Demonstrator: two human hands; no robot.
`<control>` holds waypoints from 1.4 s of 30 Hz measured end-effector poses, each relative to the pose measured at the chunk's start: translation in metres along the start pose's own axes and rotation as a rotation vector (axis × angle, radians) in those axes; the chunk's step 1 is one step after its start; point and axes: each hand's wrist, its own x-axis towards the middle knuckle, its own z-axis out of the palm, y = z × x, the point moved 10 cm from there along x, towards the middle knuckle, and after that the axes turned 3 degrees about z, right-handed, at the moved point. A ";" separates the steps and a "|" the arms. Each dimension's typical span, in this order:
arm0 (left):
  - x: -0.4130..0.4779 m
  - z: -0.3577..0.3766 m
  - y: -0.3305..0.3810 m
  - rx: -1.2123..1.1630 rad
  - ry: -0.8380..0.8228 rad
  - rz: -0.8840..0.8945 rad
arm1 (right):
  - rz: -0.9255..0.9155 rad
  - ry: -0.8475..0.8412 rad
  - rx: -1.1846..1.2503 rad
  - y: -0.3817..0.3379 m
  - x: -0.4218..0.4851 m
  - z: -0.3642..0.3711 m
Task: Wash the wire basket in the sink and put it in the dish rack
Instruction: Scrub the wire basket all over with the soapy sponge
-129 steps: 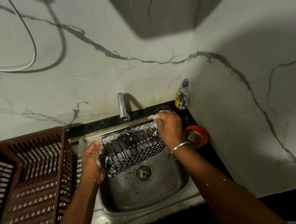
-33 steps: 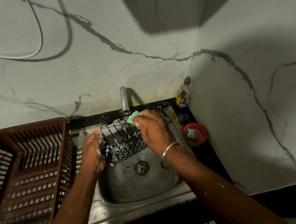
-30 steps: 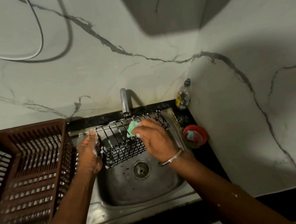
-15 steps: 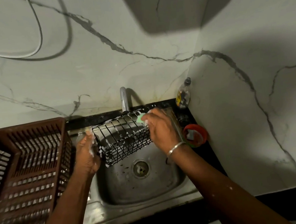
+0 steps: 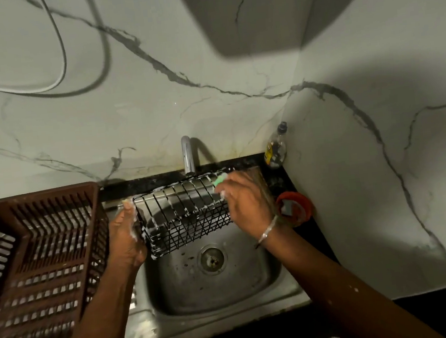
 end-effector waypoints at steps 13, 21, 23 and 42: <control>0.002 -0.006 -0.002 0.039 0.024 -0.007 | 0.047 0.038 0.065 0.034 -0.002 0.005; -0.001 -0.003 -0.007 -0.039 0.015 -0.024 | 0.228 0.126 0.119 0.056 0.011 -0.002; 0.001 -0.006 -0.007 -0.070 0.044 -0.029 | 0.191 0.131 0.111 0.056 0.000 -0.006; -0.002 0.029 -0.013 0.069 0.049 -0.021 | 0.055 0.195 0.316 -0.043 -0.014 0.014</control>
